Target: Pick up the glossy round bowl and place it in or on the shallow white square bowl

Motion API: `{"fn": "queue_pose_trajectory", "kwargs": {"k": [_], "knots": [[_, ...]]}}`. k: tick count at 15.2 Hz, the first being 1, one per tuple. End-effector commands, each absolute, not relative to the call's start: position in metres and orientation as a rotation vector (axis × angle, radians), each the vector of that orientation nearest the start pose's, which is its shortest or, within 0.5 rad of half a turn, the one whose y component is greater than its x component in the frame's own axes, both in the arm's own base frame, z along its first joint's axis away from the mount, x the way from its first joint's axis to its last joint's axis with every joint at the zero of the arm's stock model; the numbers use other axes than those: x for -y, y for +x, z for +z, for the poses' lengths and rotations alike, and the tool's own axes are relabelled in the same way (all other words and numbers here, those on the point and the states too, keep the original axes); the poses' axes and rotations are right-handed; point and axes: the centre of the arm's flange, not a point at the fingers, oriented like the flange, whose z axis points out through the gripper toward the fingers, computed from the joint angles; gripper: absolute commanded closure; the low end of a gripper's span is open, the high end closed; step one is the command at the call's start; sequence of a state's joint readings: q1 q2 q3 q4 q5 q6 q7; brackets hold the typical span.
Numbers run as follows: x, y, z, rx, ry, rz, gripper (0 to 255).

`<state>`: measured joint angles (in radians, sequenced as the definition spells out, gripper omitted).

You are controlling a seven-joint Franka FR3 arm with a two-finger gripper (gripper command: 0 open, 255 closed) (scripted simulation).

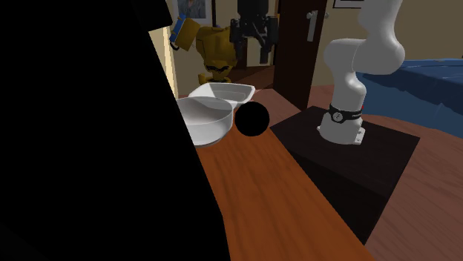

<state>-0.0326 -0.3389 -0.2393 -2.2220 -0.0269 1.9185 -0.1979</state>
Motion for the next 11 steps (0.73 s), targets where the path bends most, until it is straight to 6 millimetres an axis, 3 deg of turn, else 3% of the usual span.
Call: {"fn": "queue_pose_trajectory", "kwargs": {"k": [1,11], "knots": [[0.15,0.455,0.5,-0.08,-3.095,-0.055,0],[0.235,0.538,0.439,-0.072,-3.095,-0.035,0]]}}
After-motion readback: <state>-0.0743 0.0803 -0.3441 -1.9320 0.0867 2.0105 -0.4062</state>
